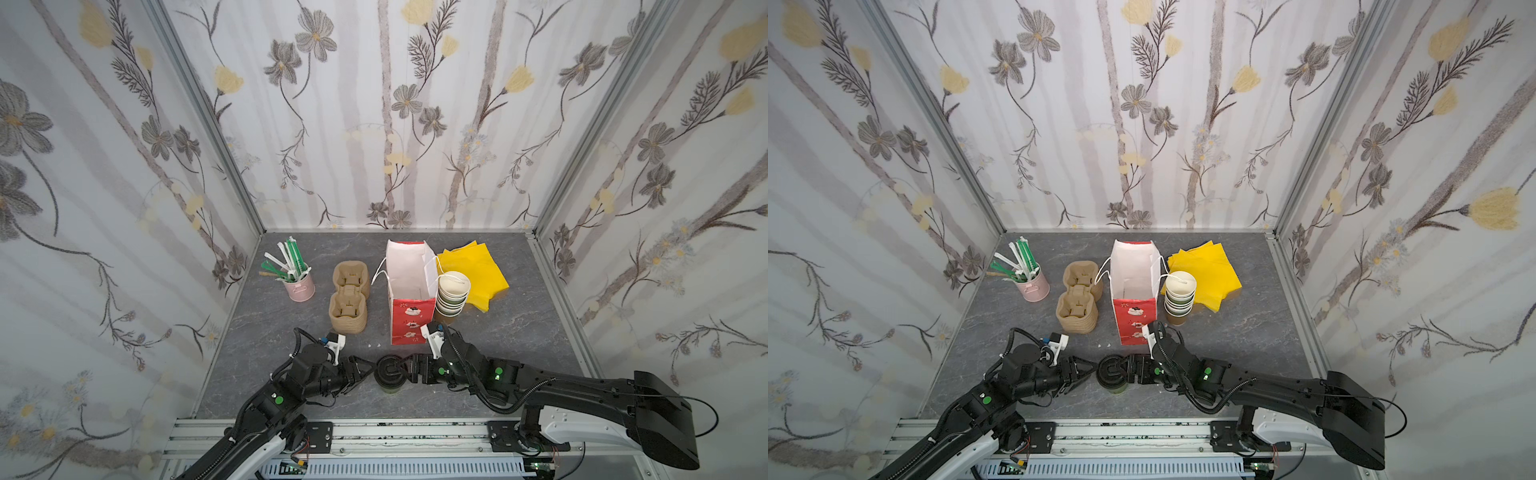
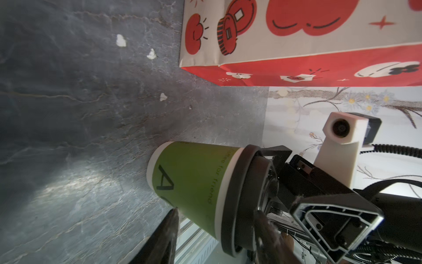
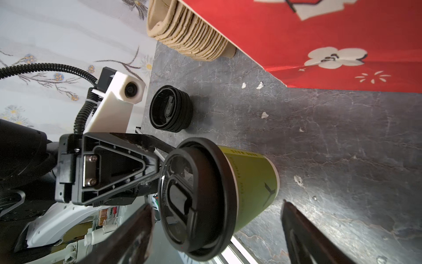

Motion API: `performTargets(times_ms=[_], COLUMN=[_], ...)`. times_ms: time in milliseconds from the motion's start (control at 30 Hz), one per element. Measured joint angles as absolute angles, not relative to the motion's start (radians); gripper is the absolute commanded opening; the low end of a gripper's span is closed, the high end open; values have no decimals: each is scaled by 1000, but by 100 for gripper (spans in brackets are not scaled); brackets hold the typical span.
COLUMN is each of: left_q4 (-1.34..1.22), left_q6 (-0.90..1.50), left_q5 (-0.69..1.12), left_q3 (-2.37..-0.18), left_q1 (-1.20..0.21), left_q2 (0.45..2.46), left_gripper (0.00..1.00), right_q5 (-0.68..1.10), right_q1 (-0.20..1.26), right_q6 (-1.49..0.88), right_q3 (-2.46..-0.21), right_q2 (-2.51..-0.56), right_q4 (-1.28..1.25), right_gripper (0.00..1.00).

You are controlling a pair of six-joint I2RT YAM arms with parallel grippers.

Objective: Pack a coffee takeout order
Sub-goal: Close the lid on the coffee cup.

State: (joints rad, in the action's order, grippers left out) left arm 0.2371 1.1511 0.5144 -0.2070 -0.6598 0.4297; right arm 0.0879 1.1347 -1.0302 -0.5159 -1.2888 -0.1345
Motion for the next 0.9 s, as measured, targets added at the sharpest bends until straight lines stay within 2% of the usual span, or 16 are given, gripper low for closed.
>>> performTargets(times_ms=[400, 700, 833, 900], left_q4=[281, 288, 287, 284], left_q6=[1103, 1048, 1027, 1024], left_q5=[658, 689, 687, 686], left_q3=[-207, -234, -247, -247], left_q1=[-660, -672, -679, -681], left_q2=[416, 503, 540, 561], left_gripper=[51, 50, 47, 42], right_q5=[152, 177, 177, 177], right_q1=[1119, 1110, 1111, 1110], right_q6=[-1002, -1013, -1013, -1013], right_q3=[-528, -498, -495, -495], right_q2=[-1358, -1368, -1368, -1368], right_q4=[-159, -213, -223, -223], right_gripper=[86, 83, 82, 81])
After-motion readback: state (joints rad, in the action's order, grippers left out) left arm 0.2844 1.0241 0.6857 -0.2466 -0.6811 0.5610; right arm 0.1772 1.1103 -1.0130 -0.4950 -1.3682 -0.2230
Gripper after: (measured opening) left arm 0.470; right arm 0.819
